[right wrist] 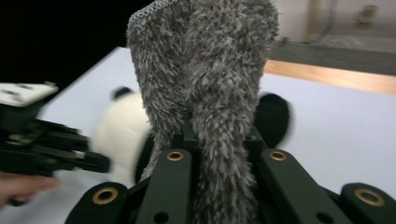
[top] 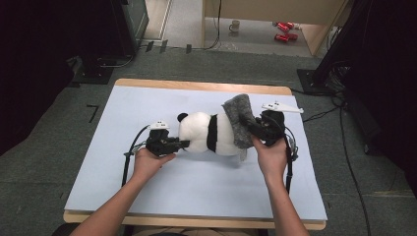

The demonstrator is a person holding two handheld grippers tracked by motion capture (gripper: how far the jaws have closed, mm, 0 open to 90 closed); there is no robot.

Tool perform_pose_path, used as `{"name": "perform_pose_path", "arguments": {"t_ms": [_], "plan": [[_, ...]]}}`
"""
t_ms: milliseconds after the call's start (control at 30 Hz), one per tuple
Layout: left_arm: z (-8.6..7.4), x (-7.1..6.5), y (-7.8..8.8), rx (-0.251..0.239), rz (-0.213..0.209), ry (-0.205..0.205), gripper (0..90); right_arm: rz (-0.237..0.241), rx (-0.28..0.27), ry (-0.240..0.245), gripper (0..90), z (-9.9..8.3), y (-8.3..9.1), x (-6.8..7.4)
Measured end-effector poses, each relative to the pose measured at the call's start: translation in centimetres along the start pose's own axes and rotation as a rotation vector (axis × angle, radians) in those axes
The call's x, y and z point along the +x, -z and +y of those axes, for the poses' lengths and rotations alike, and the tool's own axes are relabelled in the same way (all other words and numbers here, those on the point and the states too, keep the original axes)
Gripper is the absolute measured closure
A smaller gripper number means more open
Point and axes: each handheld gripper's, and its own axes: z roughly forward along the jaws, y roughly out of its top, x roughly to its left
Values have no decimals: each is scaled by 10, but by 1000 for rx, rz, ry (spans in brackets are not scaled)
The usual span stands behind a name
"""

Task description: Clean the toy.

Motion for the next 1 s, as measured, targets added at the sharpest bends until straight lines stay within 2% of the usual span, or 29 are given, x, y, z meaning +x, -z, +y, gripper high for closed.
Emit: {"name": "perform_pose_path", "arguments": {"t_ms": [133, 200, 233, 267, 333, 367, 500, 600, 700, 767, 900, 1000], "plan": [[-3, -6, 1, -18, 11, -12, 722, 85, 18, 28, 802, 3, -15, 24], [-3, -8, 1, -20, 15, -19, 722, 109, 39, 48, 801, 1, -27, 35], [-4, -10, 1, -26, 16, -16, 722, 109, 39, 48, 801, 1, -27, 35], [-5, -13, 2, -31, 17, -12, 721, 136, 69, 61, 801, -3, -40, 45], [-5, -15, 2, -35, 17, -9, 720, 146, 77, 62, 801, -4, -44, 48], [-7, -17, 3, -38, 22, -5, 720, 175, 99, 70, 800, -8, -55, 58], [-8, -19, 3, -40, 24, 3, 719, 208, 114, 88, 798, -15, -70, 73], [-9, -23, 4, -46, 31, 0, 719, 234, 145, 87, 797, -23, -82, 83], [-9, -25, 4, -38, 38, 0, 718, 224, 166, 100, 790, -29, -89, 84], [-10, -21, 2, -32, 32, 11, 718, 204, 163, 124, 789, -34, -94, 78], [-8, -17, 1, -29, 31, 21, 721, 167, 165, 154, 789, -33, -90, 70], [-6, -8, 1, -20, 18, 35, 722, 101, 165, 153, 791, -30, -80, 57]]}}
